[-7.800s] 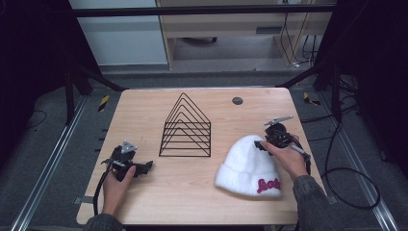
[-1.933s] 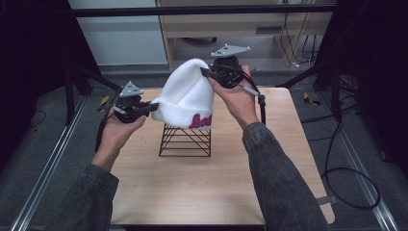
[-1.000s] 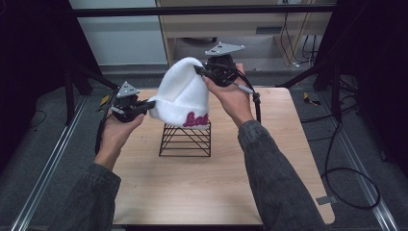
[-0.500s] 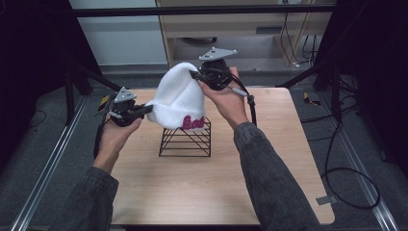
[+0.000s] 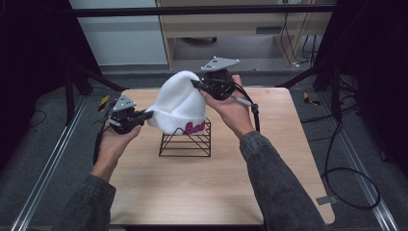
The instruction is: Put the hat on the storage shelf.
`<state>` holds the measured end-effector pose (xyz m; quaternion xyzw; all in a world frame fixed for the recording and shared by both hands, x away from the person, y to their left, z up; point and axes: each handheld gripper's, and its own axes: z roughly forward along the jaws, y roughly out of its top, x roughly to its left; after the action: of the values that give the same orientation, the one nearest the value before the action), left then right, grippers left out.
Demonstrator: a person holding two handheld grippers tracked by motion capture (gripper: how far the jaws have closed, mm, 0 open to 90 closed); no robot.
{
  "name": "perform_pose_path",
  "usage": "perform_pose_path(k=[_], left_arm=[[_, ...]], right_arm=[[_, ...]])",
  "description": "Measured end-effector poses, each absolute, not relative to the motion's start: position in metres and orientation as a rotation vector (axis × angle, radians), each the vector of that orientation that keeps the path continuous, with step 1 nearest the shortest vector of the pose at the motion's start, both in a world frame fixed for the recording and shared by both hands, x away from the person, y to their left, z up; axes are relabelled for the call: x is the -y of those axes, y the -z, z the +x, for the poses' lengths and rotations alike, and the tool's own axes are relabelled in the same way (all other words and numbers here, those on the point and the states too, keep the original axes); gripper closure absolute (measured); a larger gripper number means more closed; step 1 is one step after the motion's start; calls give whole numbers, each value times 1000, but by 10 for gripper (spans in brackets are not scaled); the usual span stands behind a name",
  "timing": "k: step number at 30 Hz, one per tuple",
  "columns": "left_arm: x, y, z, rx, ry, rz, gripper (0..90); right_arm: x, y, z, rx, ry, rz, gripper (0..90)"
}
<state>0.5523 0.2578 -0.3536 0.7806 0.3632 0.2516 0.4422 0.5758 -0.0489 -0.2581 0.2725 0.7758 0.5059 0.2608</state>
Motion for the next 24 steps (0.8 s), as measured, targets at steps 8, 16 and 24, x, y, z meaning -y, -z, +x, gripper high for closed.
perform_pose_path(k=[8,16,24], left_arm=[[-261,363,544,-894,-605,1950,828],[-259,367,533,-871,-593,1958,828],[-257,377,528,-861,-582,1988,828]], right_arm=[[52,270,562,-2138,-1345,721,824],[54,278,544,-2156,-1341,722,823],[56,283,535,-2176,-1341,718,821]])
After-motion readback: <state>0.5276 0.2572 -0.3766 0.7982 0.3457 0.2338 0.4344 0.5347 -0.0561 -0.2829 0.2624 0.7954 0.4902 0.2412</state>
